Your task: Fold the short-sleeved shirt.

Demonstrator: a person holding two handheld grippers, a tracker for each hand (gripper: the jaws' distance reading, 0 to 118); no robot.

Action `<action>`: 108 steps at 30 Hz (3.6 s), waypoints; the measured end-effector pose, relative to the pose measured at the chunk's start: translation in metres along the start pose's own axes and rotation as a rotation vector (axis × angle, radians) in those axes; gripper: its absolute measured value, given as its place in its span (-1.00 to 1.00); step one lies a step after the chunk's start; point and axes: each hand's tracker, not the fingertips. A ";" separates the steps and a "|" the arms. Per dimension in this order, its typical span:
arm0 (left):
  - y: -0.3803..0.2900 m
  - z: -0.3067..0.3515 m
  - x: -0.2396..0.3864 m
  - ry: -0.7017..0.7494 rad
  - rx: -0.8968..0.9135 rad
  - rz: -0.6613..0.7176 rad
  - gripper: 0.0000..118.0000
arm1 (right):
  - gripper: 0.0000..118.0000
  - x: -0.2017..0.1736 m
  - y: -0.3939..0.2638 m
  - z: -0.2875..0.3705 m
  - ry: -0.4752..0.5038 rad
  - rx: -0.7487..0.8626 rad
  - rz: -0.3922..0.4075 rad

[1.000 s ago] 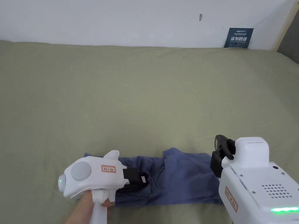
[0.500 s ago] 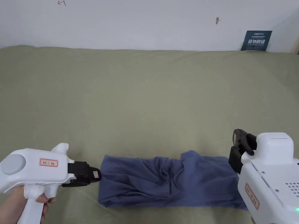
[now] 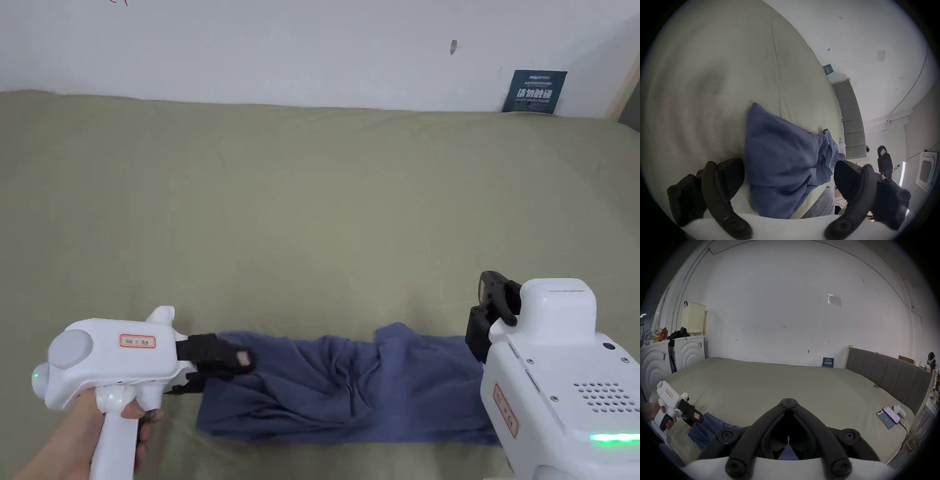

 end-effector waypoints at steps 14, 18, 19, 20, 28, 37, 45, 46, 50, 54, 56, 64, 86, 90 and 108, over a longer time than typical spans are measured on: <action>-0.001 0.134 0.012 0.191 0.206 -0.014 -0.79 | -1.00 -0.010 0.006 0.005 0.017 0.015 -0.013; -0.004 0.188 0.023 0.333 0.270 -0.029 -0.79 | -1.00 -0.017 0.007 0.006 0.046 0.020 -0.006; -0.004 0.192 0.031 0.352 0.273 -0.034 -0.79 | -1.00 -0.019 0.007 0.006 0.051 0.020 -0.007; -0.005 0.193 0.037 0.358 0.271 -0.050 -0.79 | -1.00 -0.020 0.007 0.006 0.053 0.020 -0.007; -0.014 0.108 0.130 0.456 0.180 -0.243 -0.79 | -1.00 -0.026 0.007 0.006 0.056 0.030 -0.002; -0.031 -0.033 0.194 0.519 0.036 -0.390 -0.79 | -1.00 -0.014 -0.001 0.009 0.052 0.019 0.018; -0.048 -0.108 0.185 0.420 -0.030 -0.344 0.85 | -1.00 0.007 -0.010 0.010 0.011 -0.015 0.010; -0.046 -0.100 0.184 0.391 0.008 -0.347 0.78 | -1.00 0.010 -0.011 0.011 0.009 -0.017 0.010; -0.044 -0.047 0.177 0.246 0.092 -0.288 0.09 | -1.00 0.015 -0.014 0.010 -0.003 -0.031 -0.012; -0.031 -0.008 0.140 0.103 0.108 -0.213 -1.00 | -1.00 0.014 -0.017 0.008 0.002 -0.040 -0.031; -0.027 -0.012 0.122 0.009 0.020 -0.202 -1.00 | -1.00 0.011 -0.019 0.005 0.004 -0.046 -0.027; -0.014 -0.110 0.070 -0.089 -0.176 -0.121 -1.00 | -1.00 0.006 -0.030 0.001 0.015 -0.087 -0.024; -0.042 0.066 0.047 0.113 0.092 -0.187 -1.00 | -1.00 -0.046 -0.097 -0.174 0.953 -0.793 -0.648; -0.021 0.067 0.013 0.125 0.069 -0.174 -1.00 | -1.00 -0.031 -0.145 -0.208 0.920 -0.947 -0.856; 0.013 -0.031 -0.002 0.055 -0.079 -0.103 -0.62 | -1.00 -0.025 -0.147 -0.208 0.991 -0.945 -0.934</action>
